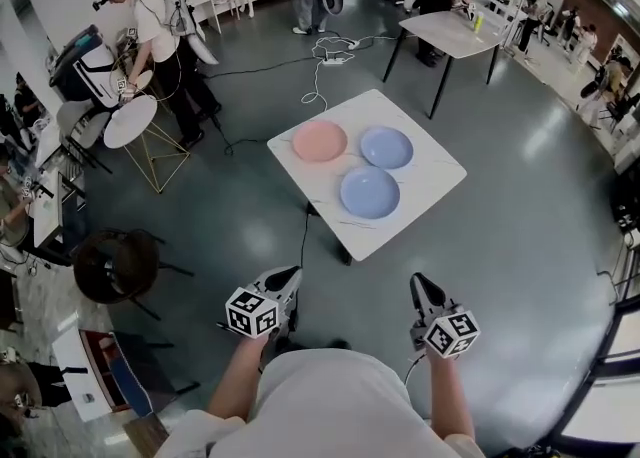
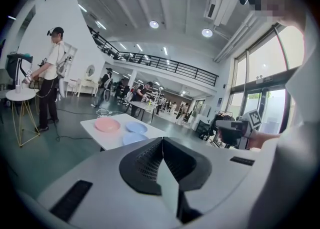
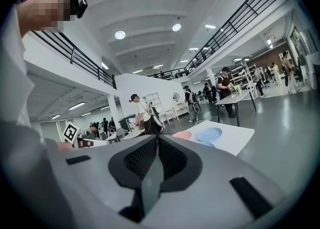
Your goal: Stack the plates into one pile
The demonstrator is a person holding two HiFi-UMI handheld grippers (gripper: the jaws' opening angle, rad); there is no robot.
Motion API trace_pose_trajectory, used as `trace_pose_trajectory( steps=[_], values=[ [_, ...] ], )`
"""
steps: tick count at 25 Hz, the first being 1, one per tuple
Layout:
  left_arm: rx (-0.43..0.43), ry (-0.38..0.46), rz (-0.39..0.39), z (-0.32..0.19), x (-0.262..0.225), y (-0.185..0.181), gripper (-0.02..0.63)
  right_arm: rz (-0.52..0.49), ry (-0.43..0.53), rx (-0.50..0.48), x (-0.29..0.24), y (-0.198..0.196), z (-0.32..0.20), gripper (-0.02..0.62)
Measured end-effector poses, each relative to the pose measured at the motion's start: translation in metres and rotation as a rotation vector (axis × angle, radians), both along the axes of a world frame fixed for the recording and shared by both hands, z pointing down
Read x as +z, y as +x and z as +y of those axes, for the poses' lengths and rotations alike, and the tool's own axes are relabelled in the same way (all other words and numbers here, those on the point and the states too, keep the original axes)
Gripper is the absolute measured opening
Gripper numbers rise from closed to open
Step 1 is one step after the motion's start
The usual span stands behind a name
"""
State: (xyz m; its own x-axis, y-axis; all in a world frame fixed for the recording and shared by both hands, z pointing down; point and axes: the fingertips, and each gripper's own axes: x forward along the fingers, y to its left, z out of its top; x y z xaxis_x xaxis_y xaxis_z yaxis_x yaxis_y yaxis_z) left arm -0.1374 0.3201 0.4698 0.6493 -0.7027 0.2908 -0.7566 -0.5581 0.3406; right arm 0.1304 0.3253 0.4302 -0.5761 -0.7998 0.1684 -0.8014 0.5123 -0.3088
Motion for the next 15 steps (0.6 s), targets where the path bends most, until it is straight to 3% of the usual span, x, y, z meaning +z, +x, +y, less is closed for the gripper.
trace_pose_trajectory(
  steps=[15],
  values=[
    [-0.043,-0.015,0.004,-0.004,0.009,0.047,0.014,-0.002,-0.043,-0.061,0.018,0.032,-0.017,0.031]
  ],
)
